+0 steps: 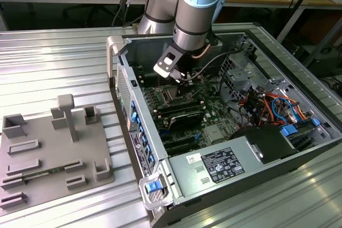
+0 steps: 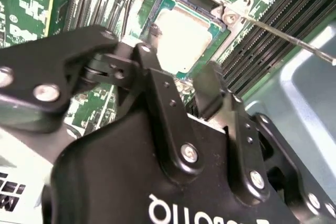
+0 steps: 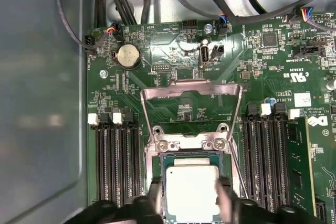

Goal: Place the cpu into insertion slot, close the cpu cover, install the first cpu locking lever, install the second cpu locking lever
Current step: 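Place the cpu into insertion slot, then close the cpu cover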

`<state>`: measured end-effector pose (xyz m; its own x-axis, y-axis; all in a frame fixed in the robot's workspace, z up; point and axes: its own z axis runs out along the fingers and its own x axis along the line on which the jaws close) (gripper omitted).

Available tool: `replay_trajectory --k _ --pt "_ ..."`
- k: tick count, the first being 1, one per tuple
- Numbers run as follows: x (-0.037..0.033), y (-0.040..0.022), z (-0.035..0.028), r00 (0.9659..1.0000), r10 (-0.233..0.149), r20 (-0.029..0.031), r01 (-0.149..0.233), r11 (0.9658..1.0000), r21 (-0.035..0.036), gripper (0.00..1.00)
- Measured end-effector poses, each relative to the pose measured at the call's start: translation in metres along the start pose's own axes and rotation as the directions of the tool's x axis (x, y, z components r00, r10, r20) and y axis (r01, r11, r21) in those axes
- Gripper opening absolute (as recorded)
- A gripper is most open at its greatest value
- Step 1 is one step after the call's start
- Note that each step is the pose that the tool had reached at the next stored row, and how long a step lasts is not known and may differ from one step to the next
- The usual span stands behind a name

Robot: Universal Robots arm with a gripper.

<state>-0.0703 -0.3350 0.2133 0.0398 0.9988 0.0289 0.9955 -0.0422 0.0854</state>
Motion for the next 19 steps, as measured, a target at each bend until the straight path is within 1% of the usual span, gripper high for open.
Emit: replay_trajectory --k 1,2,5,6,7,8,9,19 --pt "0.0000 0.0002 -0.0008 1.0000 0.000 0.0000 0.000 1.0000 0.0001 0.50" --pt "0.0001 0.0006 -0.0031 1.0000 0.000 0.0000 0.000 1.0000 0.0002 0.38" --pt "0.0003 0.0012 -0.0093 1.0000 0.000 0.0001 0.000 1.0000 0.0003 0.19" --pt "0.0003 0.0013 -0.0107 1.0000 0.000 0.0001 0.000 1.0000 0.0003 0.19" --pt "0.0004 0.0014 -0.0114 1.0000 0.000 0.0001 0.000 1.0000 0.0004 0.13" --pt "0.0004 0.0014 -0.0114 1.0000 0.000 -0.0001 0.000 1.0000 0.0002 0.13" --pt "0.0004 0.0014 -0.0115 1.0000 0.000 0.0000 0.000 1.0000 0.0003 0.11" --pt "0.0004 0.0015 -0.0127 1.0000 0.000 0.0001 0.000 1.0000 0.0004 0.11"
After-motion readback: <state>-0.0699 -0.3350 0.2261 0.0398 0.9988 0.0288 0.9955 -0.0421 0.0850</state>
